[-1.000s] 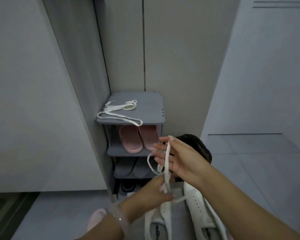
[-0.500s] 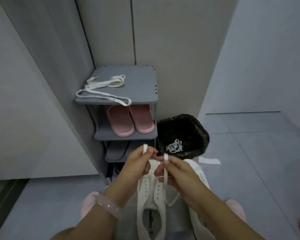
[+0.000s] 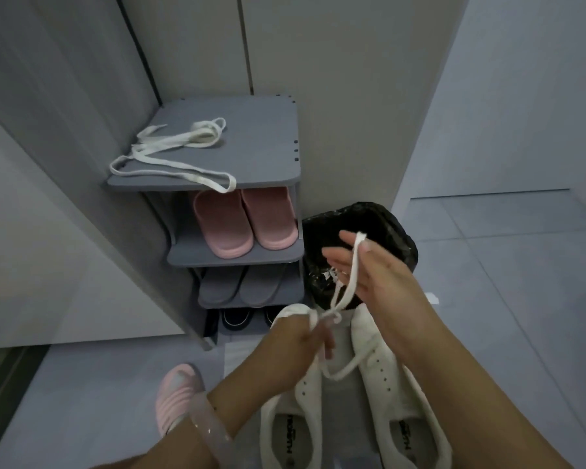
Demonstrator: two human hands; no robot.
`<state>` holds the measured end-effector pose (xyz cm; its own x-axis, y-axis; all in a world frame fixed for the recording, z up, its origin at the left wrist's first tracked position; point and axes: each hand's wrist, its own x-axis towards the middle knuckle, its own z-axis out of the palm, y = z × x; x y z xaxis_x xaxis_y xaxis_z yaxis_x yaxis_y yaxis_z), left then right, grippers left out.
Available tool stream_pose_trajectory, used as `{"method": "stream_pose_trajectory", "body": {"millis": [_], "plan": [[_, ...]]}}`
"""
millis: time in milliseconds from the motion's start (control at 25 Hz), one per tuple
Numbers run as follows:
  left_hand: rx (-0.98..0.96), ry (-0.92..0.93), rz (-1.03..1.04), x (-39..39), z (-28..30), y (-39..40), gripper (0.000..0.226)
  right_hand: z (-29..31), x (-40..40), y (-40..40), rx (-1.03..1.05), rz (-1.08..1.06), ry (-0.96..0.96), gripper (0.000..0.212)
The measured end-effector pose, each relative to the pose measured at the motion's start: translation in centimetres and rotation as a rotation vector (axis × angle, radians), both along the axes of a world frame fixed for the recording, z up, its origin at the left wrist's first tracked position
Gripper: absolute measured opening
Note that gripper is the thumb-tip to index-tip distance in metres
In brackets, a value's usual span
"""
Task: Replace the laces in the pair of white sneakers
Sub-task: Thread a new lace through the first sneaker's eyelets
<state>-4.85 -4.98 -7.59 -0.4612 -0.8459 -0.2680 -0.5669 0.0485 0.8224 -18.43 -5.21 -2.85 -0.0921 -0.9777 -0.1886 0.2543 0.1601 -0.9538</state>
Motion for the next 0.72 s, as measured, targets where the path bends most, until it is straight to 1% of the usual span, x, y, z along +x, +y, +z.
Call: {"method": "stream_pose_trajectory", "body": {"millis": [40, 120, 160, 200, 240, 280, 320, 360, 400, 440, 480, 520, 560, 640, 680, 720], "plan": [[0.064, 0.121, 0.102, 0.2, 0.6, -0.6, 0.048, 0.0, 0.2, -0.1, 0.035, 0.054, 0.105, 0.035], [0.279, 0.428, 0.329, 0.7, 2.3, -1.7, 0.042, -0.5, 1.9, 0.3, -0.011, 0.287, 0.143, 0.038], [0.362, 0.562, 0.408, 1.1, 2.9, -2.3, 0.040, -1.1, 2.9, 0.7, -0.036, 0.395, 0.164, 0.036], [0.383, 0.650, 0.472, 1.6, 3.4, -2.9, 0.041, -1.7, 3.6, 1.2, -0.011, 0.459, 0.161, 0.030], [0.363, 0.727, 0.542, 2.3, 3.6, -3.6, 0.042, -2.5, 3.7, 1.5, 0.038, 0.502, 0.175, 0.022], [0.301, 0.791, 0.621, 3.3, 3.8, -4.3, 0.043, -3.2, 3.3, 1.7, 0.091, 0.546, 0.277, 0.015], [0.211, 0.833, 0.706, 4.6, 4.0, -5.0, 0.043, -3.6, 2.9, 1.6, 0.125, 0.610, 0.445, 0.009], [0.105, 0.853, 0.781, 6.0, 4.0, -5.7, 0.043, -4.0, 2.3, 1.7, 0.158, 0.697, 0.608, 0.010], [0.016, 0.862, 0.851, 7.3, 3.9, -6.4, 0.043, -4.2, 1.8, 1.7, 0.185, 0.764, 0.709, 0.016], [-0.037, 0.855, 0.906, 8.3, 3.8, -6.9, 0.042, -4.0, 1.5, 1.7, 0.211, 0.785, 0.743, 0.021], [-0.034, 0.826, 0.943, 8.8, 3.7, -7.1, 0.040, -3.9, 1.4, 1.7, 0.232, 0.761, 0.735, 0.024], [0.011, 0.741, 0.963, 8.8, 3.5, -7.0, 0.038, -3.6, 1.4, 1.6, 0.261, 0.693, 0.673, 0.028], [0.084, 0.604, 0.950, 8.3, 3.1, -6.7, 0.038, -3.3, 1.6, 1.4, 0.298, 0.582, 0.552, 0.030], [0.230, 0.259, 0.770, 6.5, 2.3, -4.9, 0.039, -3.0, 1.8, 0.9, 0.336, 0.317, 0.183, 0.031], [0.263, 0.141, 0.652, 5.5, 2.1, -3.9, 0.036, -3.0, 1.8, 0.7, 0.333, 0.213, 0.016, 0.030], [0.268, 0.081, 0.556, 4.9, 1.8, -3.0, 0.030, -3.0, 1.8, 0.5, 0.330, 0.140, -0.099, 0.029]]}}
